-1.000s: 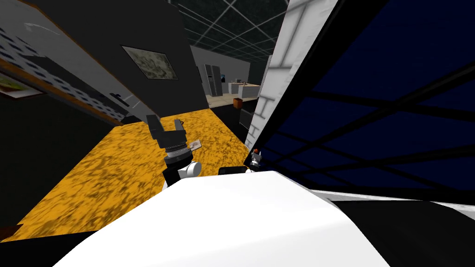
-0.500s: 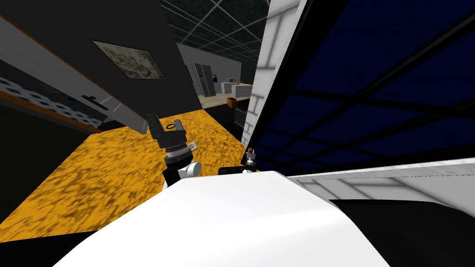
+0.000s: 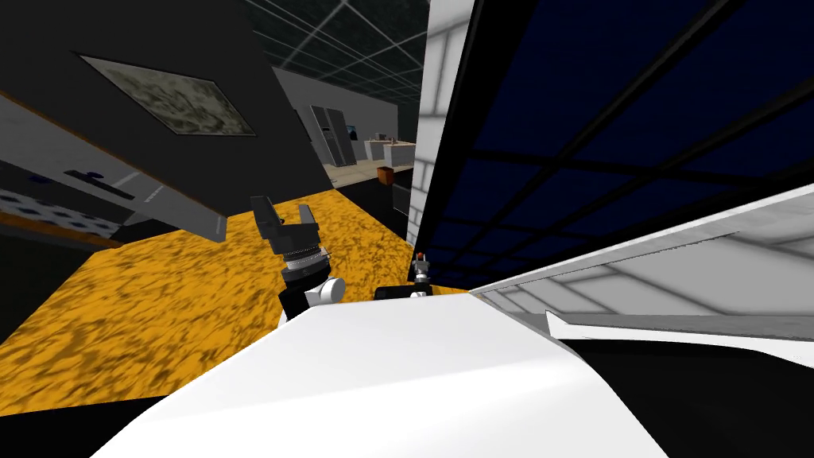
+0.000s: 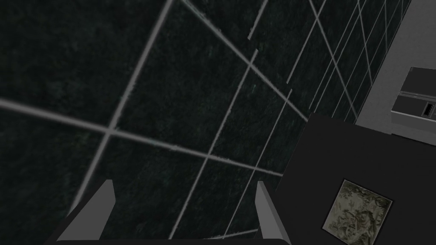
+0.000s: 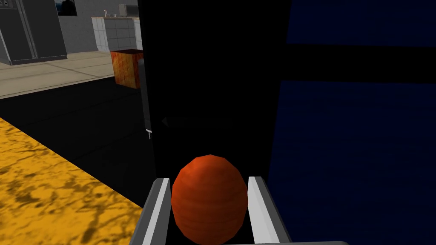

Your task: Push the door open

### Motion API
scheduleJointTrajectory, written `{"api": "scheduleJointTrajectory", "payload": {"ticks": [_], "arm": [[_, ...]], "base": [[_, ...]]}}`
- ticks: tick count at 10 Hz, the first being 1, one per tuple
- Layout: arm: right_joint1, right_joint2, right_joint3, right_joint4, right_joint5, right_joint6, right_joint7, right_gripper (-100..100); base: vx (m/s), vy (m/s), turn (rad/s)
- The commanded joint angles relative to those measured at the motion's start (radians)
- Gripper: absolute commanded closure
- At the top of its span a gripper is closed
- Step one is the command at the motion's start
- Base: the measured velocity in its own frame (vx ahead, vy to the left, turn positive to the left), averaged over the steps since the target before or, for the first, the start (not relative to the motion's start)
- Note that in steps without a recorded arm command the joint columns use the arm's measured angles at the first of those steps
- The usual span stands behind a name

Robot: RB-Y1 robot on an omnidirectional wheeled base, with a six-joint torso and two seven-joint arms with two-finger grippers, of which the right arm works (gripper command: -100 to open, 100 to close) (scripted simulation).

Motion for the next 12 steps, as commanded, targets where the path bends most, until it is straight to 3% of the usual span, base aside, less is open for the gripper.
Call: {"api": "scheduleJointTrajectory", "payload": {"ticks": [1,2,7,8,9,10,12], "arm": [[-0.005,-0.003,0.019,0.018,0.013,0.008,-0.006,100],[-0.023,0.008,0.053,0.034,0.035,0.019,-0.014,100],[-0.078,0.055,0.160,0.084,0.105,0.054,-0.039,100],[-0.082,0.056,0.147,0.093,0.096,0.050,-0.037,100],[-0.083,0.026,0.165,0.095,0.104,0.057,-0.041,100],[-0.083,0.010,0.176,0.093,0.109,0.060,-0.044,100],[-0.082,-0.006,0.195,0.089,0.117,0.065,-0.049,100]], "base": [[-0.096,-0.031,-0.204],[-0.127,-0.028,-0.268],[-0.138,-0.060,-0.265],[-0.058,-0.024,-0.007],[-0.087,-0.053,0.095],[-0.144,-0.104,0.088],[-0.136,-0.101,0.057]]}}
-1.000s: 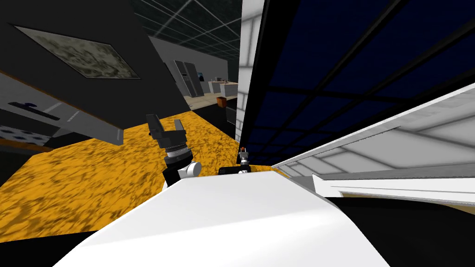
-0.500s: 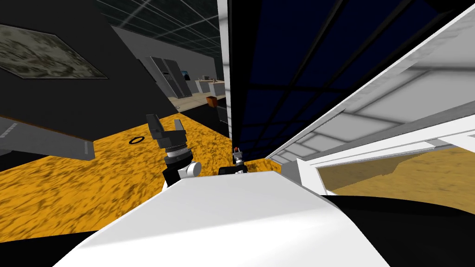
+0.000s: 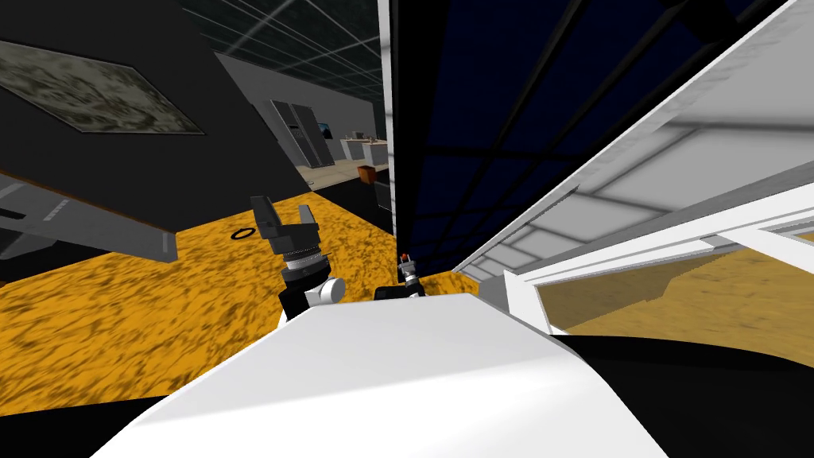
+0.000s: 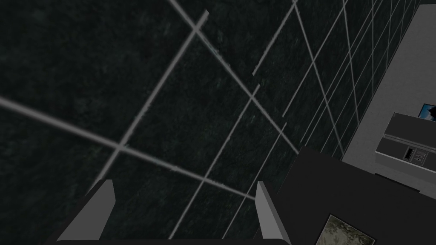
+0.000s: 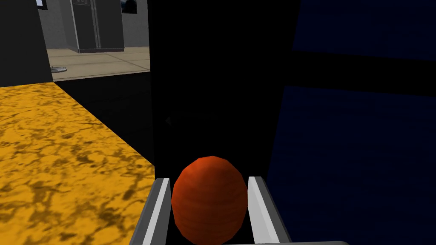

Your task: Push the door open

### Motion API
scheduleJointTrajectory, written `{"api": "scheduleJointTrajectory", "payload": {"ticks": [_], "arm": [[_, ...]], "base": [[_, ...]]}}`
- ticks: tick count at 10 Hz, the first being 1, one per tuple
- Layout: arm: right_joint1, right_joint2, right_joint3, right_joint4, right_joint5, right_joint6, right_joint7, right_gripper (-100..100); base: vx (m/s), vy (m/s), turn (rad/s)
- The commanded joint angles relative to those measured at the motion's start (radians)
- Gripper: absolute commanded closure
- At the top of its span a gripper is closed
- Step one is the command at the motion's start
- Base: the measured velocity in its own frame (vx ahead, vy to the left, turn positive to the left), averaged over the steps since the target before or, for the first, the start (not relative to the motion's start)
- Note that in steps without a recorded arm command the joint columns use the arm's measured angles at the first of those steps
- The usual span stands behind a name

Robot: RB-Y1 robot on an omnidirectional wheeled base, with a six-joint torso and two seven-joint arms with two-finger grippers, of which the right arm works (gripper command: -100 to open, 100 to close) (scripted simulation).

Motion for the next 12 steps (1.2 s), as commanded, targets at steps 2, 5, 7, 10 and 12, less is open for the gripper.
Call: {"api": "scheduleJointTrajectory", "payload": {"ticks": [2,5,7,10,12], "arm": [[-0.001,-0.015,0.013,0.015,0.005,-0.001,-0.009,100],[0.000,0.008,0.045,0.009,0.018,0.007,-0.018,100],[0.001,0.020,0.052,0.004,0.022,0.012,-0.015,100],[0.001,0.020,0.052,0.004,0.022,0.012,-0.015,100],[0.001,0.020,0.052,0.004,0.022,0.012,-0.015,100]], "base": [[-0.135,-0.093,0.047],[-0.146,-0.122,0.051],[-0.089,-0.082,0.038],[0.013,0.018,-0.010],[0.009,0.004,0.000]]}}
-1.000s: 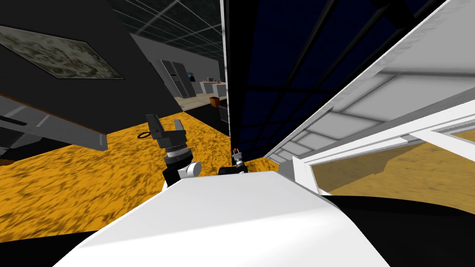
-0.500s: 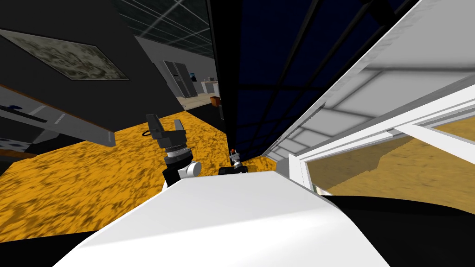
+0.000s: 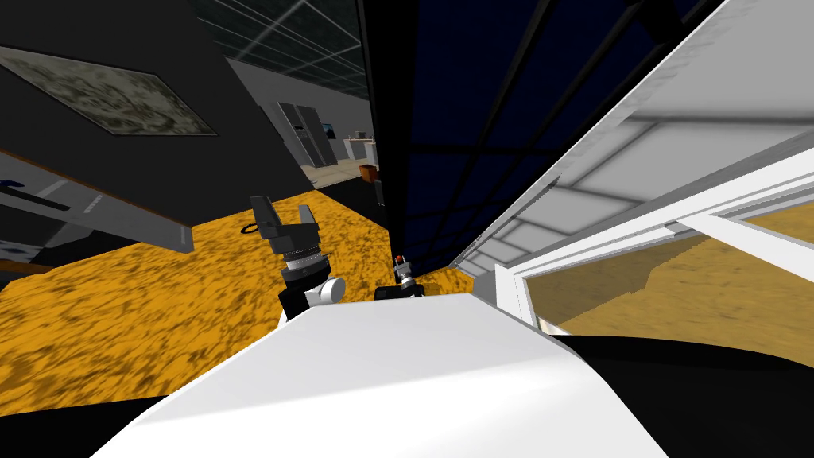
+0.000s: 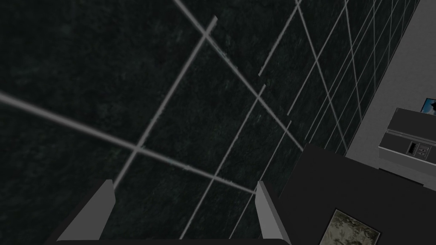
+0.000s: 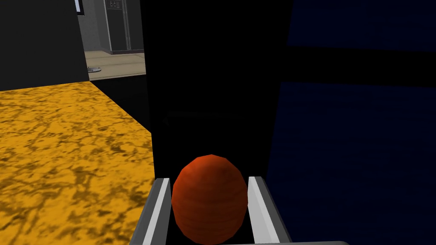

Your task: Push the door open

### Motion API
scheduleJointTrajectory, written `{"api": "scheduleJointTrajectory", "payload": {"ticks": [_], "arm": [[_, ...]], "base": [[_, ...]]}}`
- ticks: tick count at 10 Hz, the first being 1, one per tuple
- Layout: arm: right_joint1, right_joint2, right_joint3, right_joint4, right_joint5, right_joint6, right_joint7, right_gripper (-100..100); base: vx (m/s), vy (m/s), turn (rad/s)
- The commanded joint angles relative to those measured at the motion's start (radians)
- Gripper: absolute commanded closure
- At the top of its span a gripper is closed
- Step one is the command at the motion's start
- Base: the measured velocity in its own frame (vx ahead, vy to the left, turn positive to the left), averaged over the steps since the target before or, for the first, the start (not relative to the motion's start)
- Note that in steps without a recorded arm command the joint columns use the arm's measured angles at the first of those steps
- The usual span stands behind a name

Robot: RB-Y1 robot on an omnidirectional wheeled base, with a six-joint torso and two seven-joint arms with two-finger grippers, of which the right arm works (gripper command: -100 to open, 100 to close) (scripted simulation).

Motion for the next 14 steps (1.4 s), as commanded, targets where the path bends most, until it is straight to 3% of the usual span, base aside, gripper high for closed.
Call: {"api": "scheduleJointTrajectory", "payload": {"ticks": [1,2,3,6,7,10,12,13,14], "arm": [[0.000,-0.002,-0.002,0.000,0.000,-0.001,0.000,100],[0.000,-0.002,-0.002,0.000,0.000,-0.001,0.000,100],[0.003,-0.006,-0.011,-0.004,-0.021,0.026,0.033,100],[0.010,-0.014,-0.029,-0.010,-0.055,0.070,0.086,100],[0.010,-0.014,-0.029,-0.010,-0.055,0.070,0.086,100],[0.018,-0.024,-0.053,-0.019,-0.103,0.129,0.158,100],[0.018,-0.024,-0.053,-0.019,-0.103,0.129,0.158,100],[0.022,-0.028,-0.064,-0.023,-0.123,0.154,0.188,100],[0.022,-0.028,-0.064,-0.023,-0.123,0.154,0.188,100]], "base": [[0.000,0.000,0.000],[0.000,0.000,0.000],[-0.005,0.009,0.007],[-0.007,0.013,-0.009],[-0.010,0.007,-0.001],[-0.009,0.010,-0.004],[-0.012,0.009,-0.007],[0.000,0.003,-0.031],[0.002,-0.009,-0.048]]}}
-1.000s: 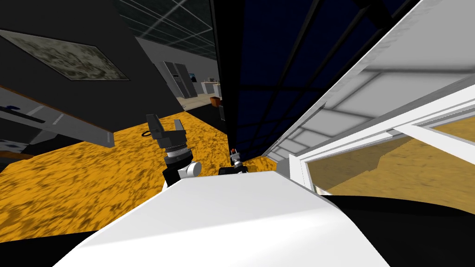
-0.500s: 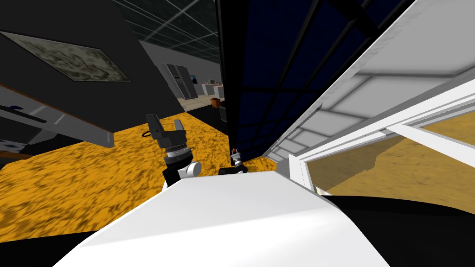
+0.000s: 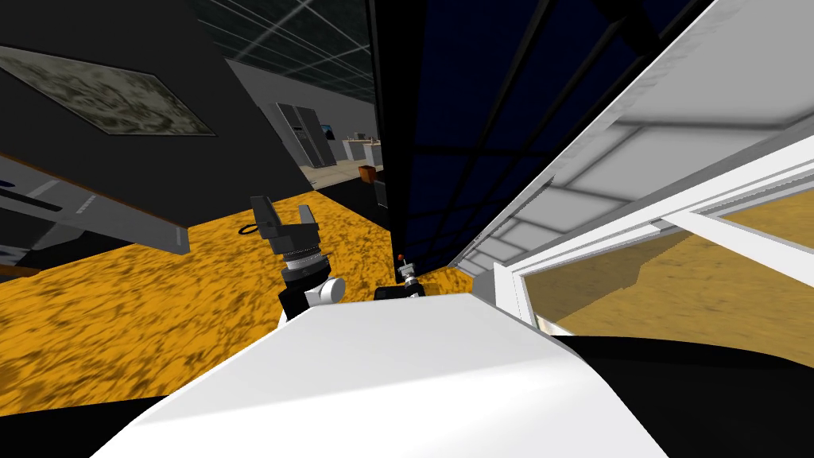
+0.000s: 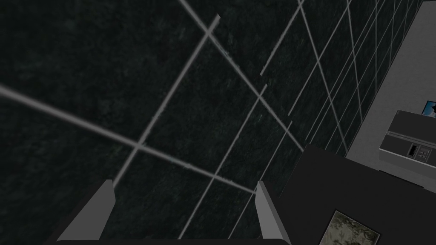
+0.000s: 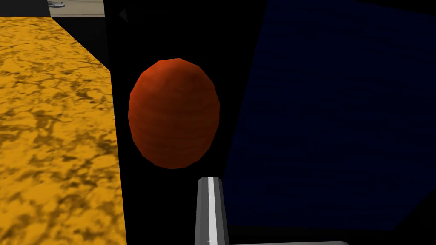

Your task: Push the door open

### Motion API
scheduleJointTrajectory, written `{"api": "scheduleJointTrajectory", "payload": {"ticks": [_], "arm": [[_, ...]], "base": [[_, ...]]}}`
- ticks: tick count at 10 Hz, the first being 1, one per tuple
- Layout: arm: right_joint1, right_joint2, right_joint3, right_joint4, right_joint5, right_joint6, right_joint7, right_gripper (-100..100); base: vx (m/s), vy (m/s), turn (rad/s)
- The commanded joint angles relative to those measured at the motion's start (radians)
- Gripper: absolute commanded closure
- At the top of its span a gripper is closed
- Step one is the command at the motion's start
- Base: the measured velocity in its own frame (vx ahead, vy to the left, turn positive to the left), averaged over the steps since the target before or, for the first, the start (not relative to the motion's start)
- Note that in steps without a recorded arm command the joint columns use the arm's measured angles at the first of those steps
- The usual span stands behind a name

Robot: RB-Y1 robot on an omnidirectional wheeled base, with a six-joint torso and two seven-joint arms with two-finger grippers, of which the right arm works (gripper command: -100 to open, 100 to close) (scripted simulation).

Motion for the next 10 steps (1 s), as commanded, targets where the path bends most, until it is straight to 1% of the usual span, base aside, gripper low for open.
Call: {"api": "scheduleJointTrajectory", "payload": {"ticks": [1,3,4,6,8,10], "arm": [[-0.009,-0.028,0.020,-0.014,-0.011,-0.016,-0.026,-100],[-0.024,-0.064,0.050,-0.034,-0.026,-0.039,-0.064,-100],[-0.028,-0.073,0.059,-0.040,-0.031,-0.046,-0.075,-100],[-0.045,-0.110,0.095,-0.064,-0.050,-0.074,-0.121,-100],[-0.053,-0.127,0.113,-0.076,-0.059,-0.088,-0.144,-100],[-0.067,-0.156,0.143,-0.097,-0.075,-0.112,-0.183,-100]], "base": [[-0.060,-0.006,-0.019],[-0.160,0.028,-0.008],[-0.164,0.032,-0.010],[-0.157,0.013,-0.010],[-0.148,0.018,-0.008],[-0.143,0.016,-0.010]]}}
